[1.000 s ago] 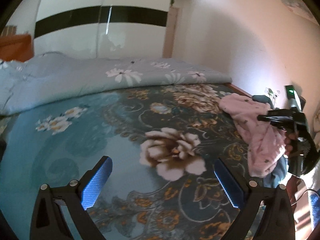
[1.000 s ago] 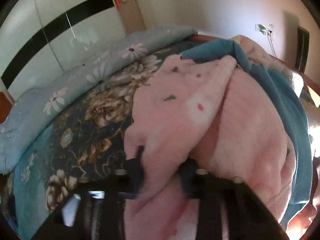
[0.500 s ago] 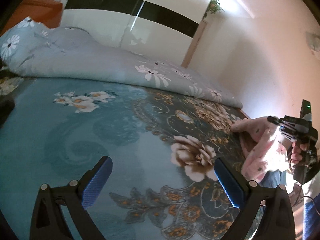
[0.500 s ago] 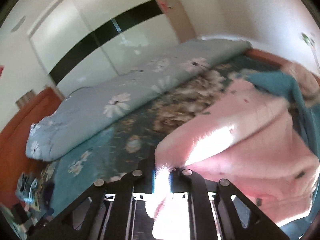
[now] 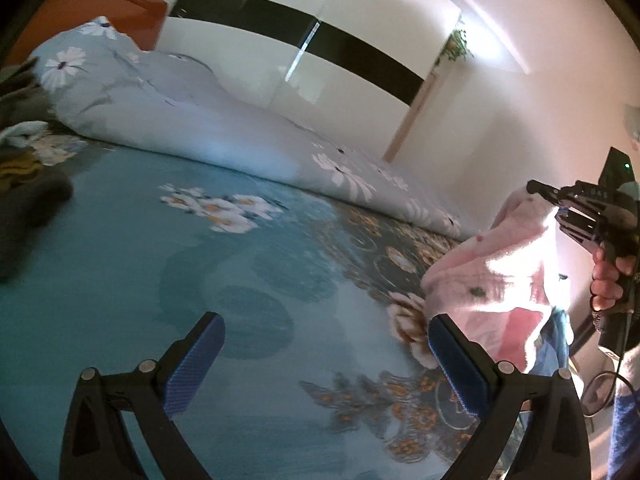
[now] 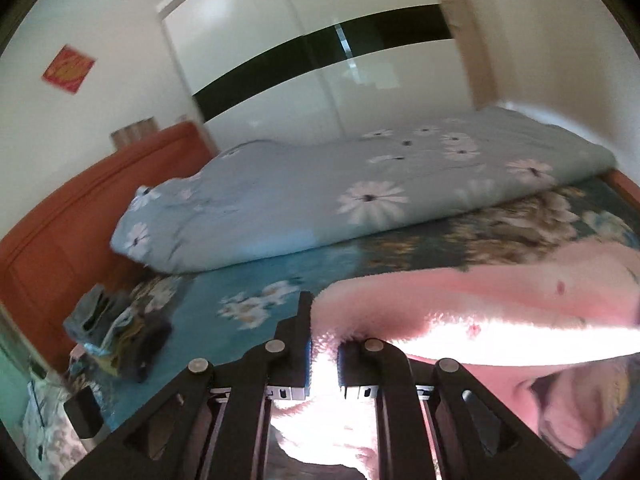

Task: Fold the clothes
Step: 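Lift the pink fleece with the right tool while the left tool grasps another edge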

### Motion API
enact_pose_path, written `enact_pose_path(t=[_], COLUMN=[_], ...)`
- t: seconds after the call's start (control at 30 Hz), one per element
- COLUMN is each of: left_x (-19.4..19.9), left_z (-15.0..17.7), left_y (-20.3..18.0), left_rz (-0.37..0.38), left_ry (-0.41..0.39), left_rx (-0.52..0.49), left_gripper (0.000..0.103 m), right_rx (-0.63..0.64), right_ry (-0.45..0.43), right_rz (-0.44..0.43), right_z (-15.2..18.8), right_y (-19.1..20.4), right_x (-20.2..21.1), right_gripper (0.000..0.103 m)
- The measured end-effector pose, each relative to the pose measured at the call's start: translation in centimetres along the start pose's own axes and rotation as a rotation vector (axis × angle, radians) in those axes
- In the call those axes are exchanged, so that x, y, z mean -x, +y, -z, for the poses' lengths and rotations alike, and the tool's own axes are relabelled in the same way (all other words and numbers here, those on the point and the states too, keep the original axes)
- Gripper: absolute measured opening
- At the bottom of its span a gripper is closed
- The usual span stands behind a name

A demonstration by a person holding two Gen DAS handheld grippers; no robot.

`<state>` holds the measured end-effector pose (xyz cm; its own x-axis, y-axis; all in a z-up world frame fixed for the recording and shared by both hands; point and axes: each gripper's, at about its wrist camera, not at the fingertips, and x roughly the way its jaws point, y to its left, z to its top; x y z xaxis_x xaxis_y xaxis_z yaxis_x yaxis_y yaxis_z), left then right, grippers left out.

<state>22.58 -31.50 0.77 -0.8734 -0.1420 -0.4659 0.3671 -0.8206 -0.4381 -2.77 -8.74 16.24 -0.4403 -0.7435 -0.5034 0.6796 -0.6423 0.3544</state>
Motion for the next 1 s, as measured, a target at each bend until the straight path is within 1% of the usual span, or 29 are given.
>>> enact_pose_path(t=[0.17, 0.33, 0.43, 0.5, 0.53, 0.6, 0.67, 0.73, 0.77, 0.87, 0.9, 0.97, 1.0], left_x=[3.0, 5.1, 6.2, 6.8, 6.9, 7.0, 6.8, 6.6, 6.4, 4.9, 4.2, 3.0, 2.3], left_z=[-0.5, -0.8, -0.8, -0.7, -0.7, -0.6, -0.3, 0.1, 0.2, 0.4, 0.5, 0.8, 0.9], left_y=[3.9, 7.3, 9.0, 10.0, 10.3, 11.0, 11.2, 11.1, 11.0, 10.5, 10.3, 9.9, 9.7], left_rz=[-0.040, -0.091, -0.127, -0.152, -0.160, -0.177, -0.191, -0.196, -0.197, -0.201, -0.199, -0.180, -0.172], left_ry=[-0.059, -0.097, -0.111, -0.117, -0.115, -0.111, -0.091, -0.073, -0.063, -0.005, 0.017, 0.046, 0.062], left_rx=[0.054, 0.106, 0.129, 0.145, 0.153, 0.167, 0.177, 0.173, 0.168, 0.153, 0.154, 0.154, 0.154], left_gripper=[0.103, 0.103, 0.103, 0.103, 0.103, 0.103, 0.103, 0.103, 0.103, 0.103, 0.103, 0.103, 0.103], right_rx=[0.086, 0.117, 0.150, 0.140, 0.142, 0.181, 0.220, 0.206, 0.178, 0.165, 0.169, 0.167, 0.174], right_ry=[0.061, 0.108, 0.111, 0.120, 0.122, 0.144, 0.197, 0.273, 0.328, 0.377, 0.390, 0.400, 0.386], right_rz=[-0.082, -0.206, -0.280, -0.367, -0.391, -0.399, -0.340, -0.288, -0.267, -0.177, -0.145, -0.164, -0.175], right_z=[0.4, 0.2, -0.3, -0.7, -0.8, -0.2, 1.0, 2.7, 4.0, 6.3, 7.0, 8.1, 8.6], right_y=[6.9, 13.3, 17.6, 19.7, 20.7, 22.9, 24.0, 22.9, 21.5, 18.6, 17.7, 15.9, 15.1], right_x=[-4.1, -8.4, -10.5, -11.9, -12.4, -14.2, -16.6, -18.8, -20.1, -21.3, -21.5, -20.3, -19.0], right_gripper=[0.010, 0.010, 0.010, 0.010, 0.010, 0.010, 0.010, 0.010, 0.010, 0.010, 0.012, 0.014, 0.024])
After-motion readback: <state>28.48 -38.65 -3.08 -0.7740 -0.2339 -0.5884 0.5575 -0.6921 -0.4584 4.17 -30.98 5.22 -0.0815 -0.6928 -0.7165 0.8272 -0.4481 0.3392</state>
